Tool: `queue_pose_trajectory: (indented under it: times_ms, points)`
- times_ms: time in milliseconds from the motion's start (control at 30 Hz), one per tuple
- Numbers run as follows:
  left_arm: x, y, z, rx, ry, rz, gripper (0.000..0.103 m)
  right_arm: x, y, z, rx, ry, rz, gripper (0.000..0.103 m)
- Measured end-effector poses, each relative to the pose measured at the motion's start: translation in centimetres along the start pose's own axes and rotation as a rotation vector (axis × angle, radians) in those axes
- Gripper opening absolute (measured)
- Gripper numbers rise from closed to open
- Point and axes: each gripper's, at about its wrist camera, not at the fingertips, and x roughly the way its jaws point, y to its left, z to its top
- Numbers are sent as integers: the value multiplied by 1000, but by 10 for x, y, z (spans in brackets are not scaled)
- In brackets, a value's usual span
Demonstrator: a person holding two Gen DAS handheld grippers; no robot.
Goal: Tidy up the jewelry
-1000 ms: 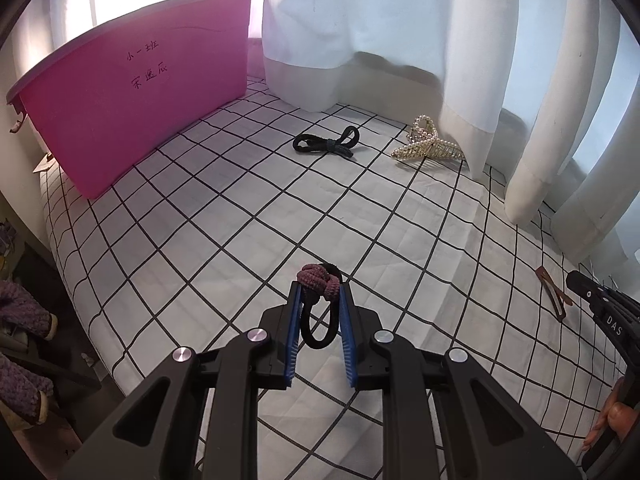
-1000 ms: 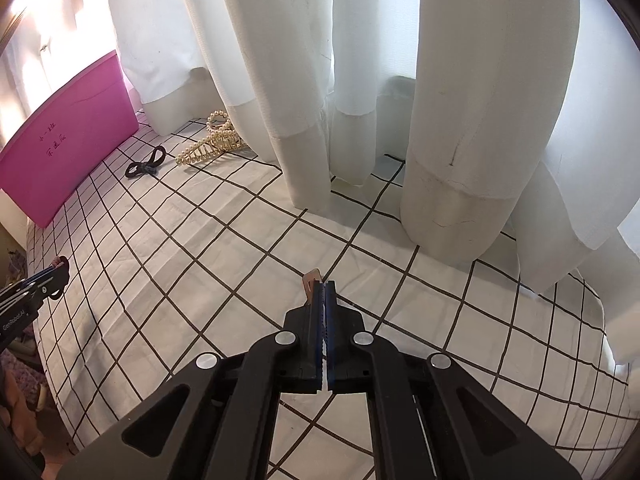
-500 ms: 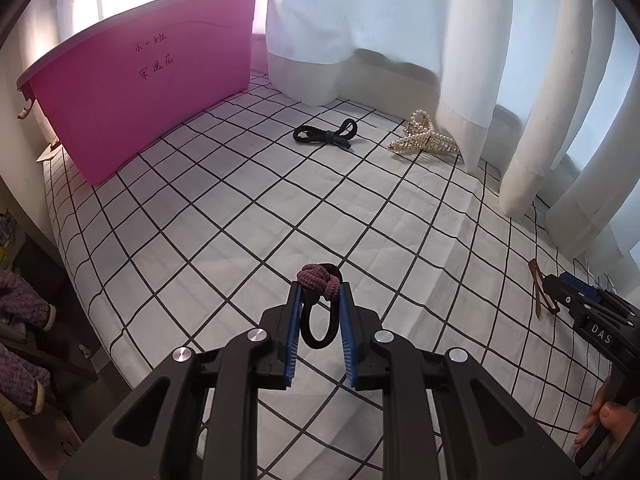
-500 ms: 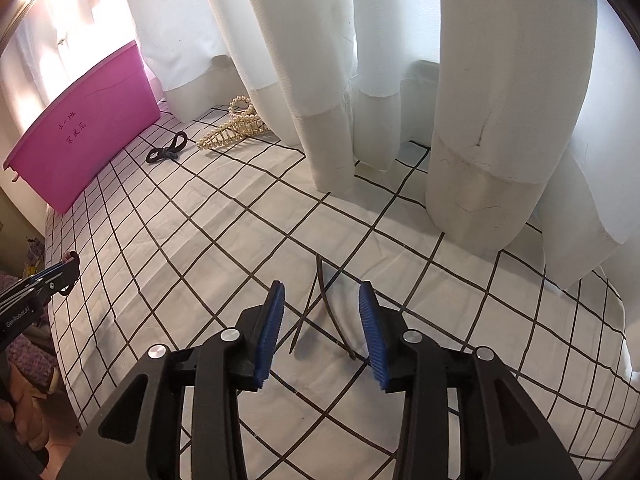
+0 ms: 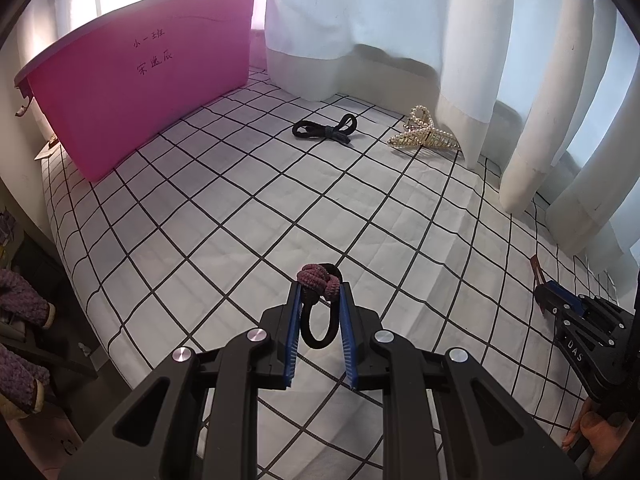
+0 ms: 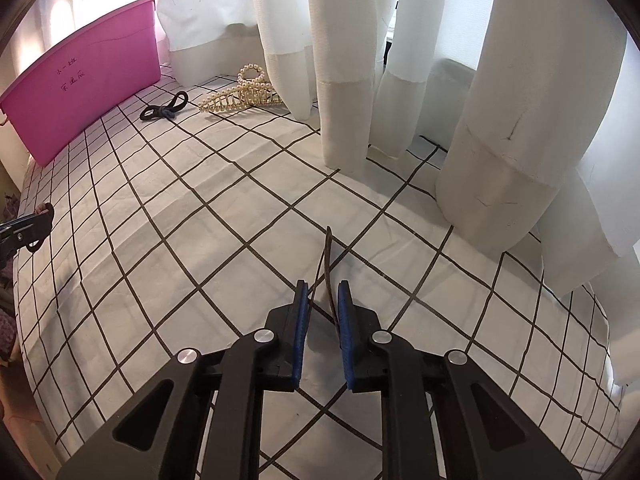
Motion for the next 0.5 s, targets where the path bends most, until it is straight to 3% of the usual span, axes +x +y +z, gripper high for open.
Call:
queue_pose_trajectory:
  times_ms: [233, 500]
  points:
    - [-13, 0, 6, -8, -24, -5, 18, -13, -26, 10, 147, -10, 115, 13]
    - [-43, 0, 17, -16, -77, -1, 18, -51, -21, 33, 116, -70, 152, 13]
